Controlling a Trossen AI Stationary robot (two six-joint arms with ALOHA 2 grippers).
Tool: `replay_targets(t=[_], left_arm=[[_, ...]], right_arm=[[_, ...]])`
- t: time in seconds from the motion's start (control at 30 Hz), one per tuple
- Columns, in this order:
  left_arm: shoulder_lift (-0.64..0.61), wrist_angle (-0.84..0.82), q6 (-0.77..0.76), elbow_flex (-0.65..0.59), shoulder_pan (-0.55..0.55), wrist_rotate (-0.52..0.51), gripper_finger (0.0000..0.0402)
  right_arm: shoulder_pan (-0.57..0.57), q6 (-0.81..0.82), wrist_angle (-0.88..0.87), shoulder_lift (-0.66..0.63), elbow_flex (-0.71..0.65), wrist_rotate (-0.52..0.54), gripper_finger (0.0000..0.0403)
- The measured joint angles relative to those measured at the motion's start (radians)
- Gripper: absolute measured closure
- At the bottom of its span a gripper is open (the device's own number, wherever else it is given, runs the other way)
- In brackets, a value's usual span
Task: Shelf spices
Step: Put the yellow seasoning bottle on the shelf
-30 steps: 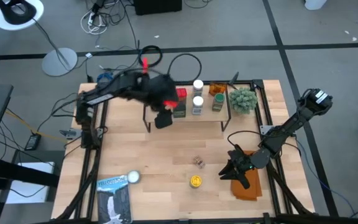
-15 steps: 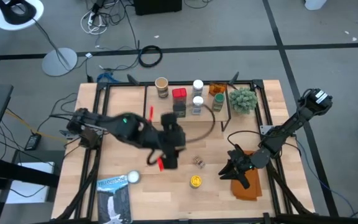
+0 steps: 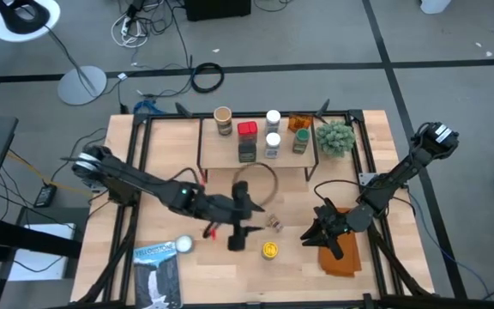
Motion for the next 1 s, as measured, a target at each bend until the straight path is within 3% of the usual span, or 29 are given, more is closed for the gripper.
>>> replay_targets(t=[0.23,0.43,0.6,0.77,1.0], left_arm=[[-0.244,0.421,-0.011,-0.446,0.005,0.038,0.0161],[-0.416,0.599,-0.010,-0.715,0.004,0.042,0.0161],[-0.465,0.686,0.007,-0.839,0.006,0.028,0.0161],[-0.460,0.736,0.008,-0.883,0.006,0.025,0.0161],[-0.460,0.770,0.005,-0.914,0.006,0.023,0.0161]], right_arm=[[0.000,-0.008,0.003,0.000,0.000,0.000,0.0296],[-0.048,-0.096,-0.076,0.000,0.051,0.033,0.0305],[-0.100,-0.133,-0.427,0.000,0.220,0.042,0.0335],[-0.132,-0.133,-0.796,0.001,0.439,0.051,0.0370],[-0.174,-0.247,-1.080,0.137,0.752,0.061,0.0399]])
